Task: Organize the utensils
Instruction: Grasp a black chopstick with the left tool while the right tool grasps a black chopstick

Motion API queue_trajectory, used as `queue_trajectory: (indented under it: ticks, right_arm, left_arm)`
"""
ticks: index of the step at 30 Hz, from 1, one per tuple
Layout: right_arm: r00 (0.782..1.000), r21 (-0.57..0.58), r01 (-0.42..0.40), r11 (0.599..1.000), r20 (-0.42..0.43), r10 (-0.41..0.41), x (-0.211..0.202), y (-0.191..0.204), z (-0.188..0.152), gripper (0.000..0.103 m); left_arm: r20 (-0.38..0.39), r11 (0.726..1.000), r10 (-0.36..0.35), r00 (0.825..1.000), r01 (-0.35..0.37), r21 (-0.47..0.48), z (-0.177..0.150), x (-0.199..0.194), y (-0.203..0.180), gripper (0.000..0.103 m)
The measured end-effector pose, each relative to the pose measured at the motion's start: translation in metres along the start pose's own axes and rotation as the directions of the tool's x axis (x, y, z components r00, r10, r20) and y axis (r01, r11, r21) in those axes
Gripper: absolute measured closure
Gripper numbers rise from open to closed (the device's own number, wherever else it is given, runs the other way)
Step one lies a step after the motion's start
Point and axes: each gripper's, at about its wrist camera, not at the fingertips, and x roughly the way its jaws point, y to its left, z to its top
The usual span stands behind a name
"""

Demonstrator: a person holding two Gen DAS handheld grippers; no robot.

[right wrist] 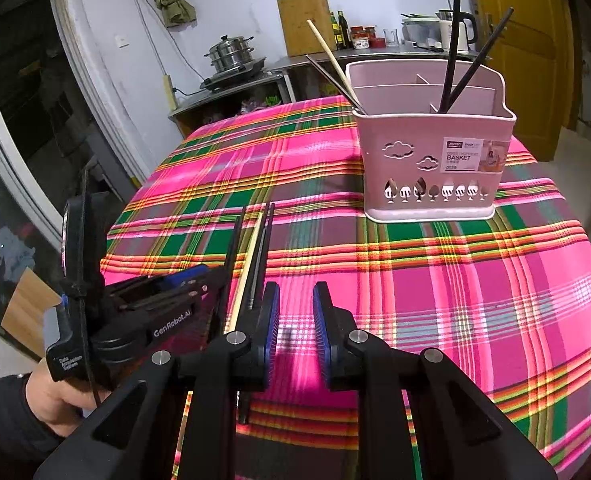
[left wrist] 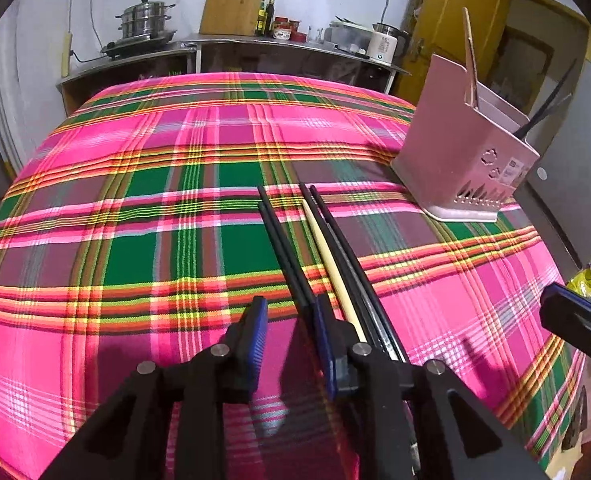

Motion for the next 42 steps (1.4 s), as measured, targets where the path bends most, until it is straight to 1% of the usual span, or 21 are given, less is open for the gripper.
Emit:
queue_trajectory:
  ticks: [3,5,9,12,14,15,17,19,23,25,28,30,32,34,37,42]
  right_arm:
    - [1.000,-0.005,0.003,1.000,0.002,-0.003,-0.001,0.000,0.000,0.086]
    - [1.000,-0.003,0.006,1.000,0.004,-0.006,-0.002,0.000,0.000,0.086]
    - [1.000,-0.001,0.008,1.000,0.000,-0.008,0.000,0.001,0.000,0.086]
    - [1.000,-0.008,0.013,1.000,0.002,-0.013,0.000,0.003,0.001,0.086]
    - [1.000,-0.008,0.014,1.000,0.003,-0.014,-0.001,0.002,0.002,0.086]
    - [1.000,-0.007,0.014,1.000,0.004,-0.014,-0.001,0.002,0.002,0.086]
    - [1.000,-0.009,0.012,1.000,0.005,-0.012,0.000,0.003,0.003,0.086]
    - [1.000,-0.016,0.005,1.000,0.003,-0.005,0.002,0.006,0.005,0.086]
    - [1.000,-0.045,-0.021,0.999,-0.006,0.020,0.013,0.019,0.009,0.086]
    - [0.999,-0.059,-0.039,0.997,-0.015,0.039,0.022,0.026,0.013,0.086]
    - [0.997,-0.081,-0.076,0.994,-0.030,0.073,0.038,0.038,0.018,0.086]
    - [0.995,-0.096,-0.097,0.991,-0.048,0.093,0.052,0.046,0.021,0.086]
    - [0.992,-0.106,-0.111,0.988,-0.069,0.104,0.065,0.052,0.024,0.086]
    - [0.990,-0.115,-0.116,0.987,-0.091,0.106,0.079,0.056,0.027,0.086]
    - [0.987,-0.120,-0.121,0.985,-0.117,0.107,0.096,0.061,0.029,0.086]
    - [0.983,-0.111,-0.115,0.987,-0.157,0.097,0.120,0.061,0.030,0.086]
  left_arm:
    - [-0.002,1.000,-0.004,1.000,0.004,-0.004,-0.001,-0.001,0.004,0.079]
    - [-0.002,1.000,0.008,1.000,-0.008,0.000,-0.002,-0.002,0.002,0.079]
    - [-0.003,0.996,0.052,0.999,-0.052,0.066,0.000,0.003,-0.009,0.075]
    - [-0.002,0.996,0.050,0.999,-0.049,0.081,0.001,0.003,-0.010,0.075]
    - [-0.003,0.994,0.054,0.999,-0.053,0.092,0.001,0.002,-0.006,0.082]
    - [-0.006,0.995,0.052,0.999,-0.051,0.089,0.001,0.001,-0.002,0.089]
    - [-0.015,0.998,0.026,1.000,-0.025,0.065,0.001,-0.002,0.008,0.090]
    - [-0.018,0.998,0.020,1.000,-0.019,0.053,0.000,-0.004,0.017,0.093]
    - [-0.020,0.999,0.015,1.000,-0.014,0.030,-0.002,-0.009,0.037,0.094]
    - [-0.022,1.000,0.006,1.000,-0.006,0.014,-0.002,-0.012,0.047,0.094]
    - [-0.019,1.000,0.011,1.000,-0.012,-0.018,-0.001,-0.015,0.062,0.094]
    - [-0.016,0.999,0.002,1.000,-0.003,-0.052,0.000,-0.017,0.073,0.094]
    - [-0.014,0.997,0.009,1.000,-0.010,-0.077,0.001,-0.018,0.081,0.094]
    - [-0.012,0.995,0.020,1.000,-0.021,-0.097,0.001,-0.019,0.090,0.094]
    - [-0.011,0.991,0.008,1.000,-0.009,-0.132,0.001,-0.021,0.100,0.094]
    - [-0.007,0.988,-0.002,1.000,0.001,-0.155,0.001,-0.020,0.102,0.094]
